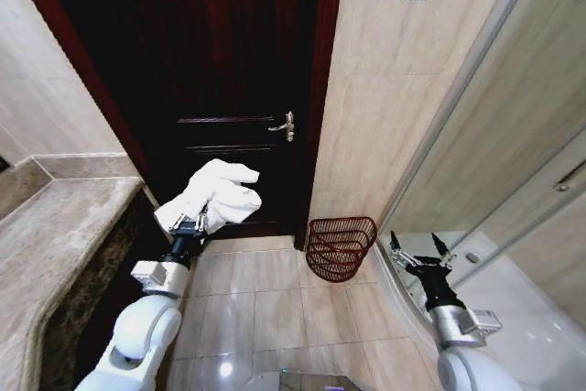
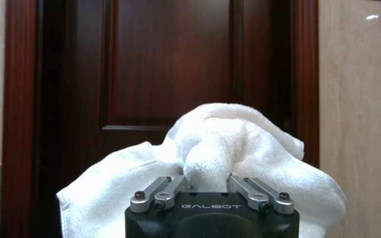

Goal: Discard the used towel into the hamper.

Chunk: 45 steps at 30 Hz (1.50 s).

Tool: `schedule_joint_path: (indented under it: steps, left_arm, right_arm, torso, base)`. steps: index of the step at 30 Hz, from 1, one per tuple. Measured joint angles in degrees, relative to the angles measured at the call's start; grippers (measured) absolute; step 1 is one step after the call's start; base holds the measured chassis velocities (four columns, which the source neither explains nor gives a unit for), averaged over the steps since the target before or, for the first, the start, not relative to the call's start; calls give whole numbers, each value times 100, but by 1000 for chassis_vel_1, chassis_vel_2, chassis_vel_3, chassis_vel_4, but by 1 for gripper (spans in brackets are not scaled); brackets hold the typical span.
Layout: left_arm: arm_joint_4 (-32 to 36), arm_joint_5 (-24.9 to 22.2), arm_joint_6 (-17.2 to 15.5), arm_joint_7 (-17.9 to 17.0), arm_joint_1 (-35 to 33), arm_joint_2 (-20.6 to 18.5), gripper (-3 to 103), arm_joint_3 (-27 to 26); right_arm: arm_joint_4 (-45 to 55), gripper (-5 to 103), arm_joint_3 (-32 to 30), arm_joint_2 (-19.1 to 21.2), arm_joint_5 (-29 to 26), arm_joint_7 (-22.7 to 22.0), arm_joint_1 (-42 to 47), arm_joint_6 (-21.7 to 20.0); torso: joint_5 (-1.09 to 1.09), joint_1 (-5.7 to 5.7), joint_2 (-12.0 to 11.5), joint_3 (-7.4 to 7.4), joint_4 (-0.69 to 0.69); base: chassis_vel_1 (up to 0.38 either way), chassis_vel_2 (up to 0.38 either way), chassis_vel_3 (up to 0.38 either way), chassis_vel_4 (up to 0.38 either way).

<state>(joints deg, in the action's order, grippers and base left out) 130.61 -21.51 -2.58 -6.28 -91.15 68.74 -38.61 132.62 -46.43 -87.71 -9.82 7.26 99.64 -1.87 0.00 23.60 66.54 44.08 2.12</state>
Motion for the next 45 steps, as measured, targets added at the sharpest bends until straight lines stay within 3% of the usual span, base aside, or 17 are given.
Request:
schedule_joint_path:
  steps: [9, 21, 45]
  left_arm:
    - [1, 25, 23, 4, 30, 25, 19, 37]
    - [19, 108, 171, 108, -209, 67, 19, 51]
    - [-399, -125, 285, 100, 216, 29, 19, -51]
  right_arm:
    - [-30, 100, 10, 1, -62, -41, -9, 168]
    - [104, 100, 99, -74, -249, -316, -50, 69]
    - [-121, 100, -13, -7, -213, -290, -366, 105]
  torso:
    - [1, 1, 2, 1, 0]
    - [-1, -33, -68, -34, 1]
    - [0, -353, -776, -420, -1]
  base:
    - [-171, -161, 160, 149]
    - [-20, -34, 1, 2]
    - [-65, -61, -62, -61]
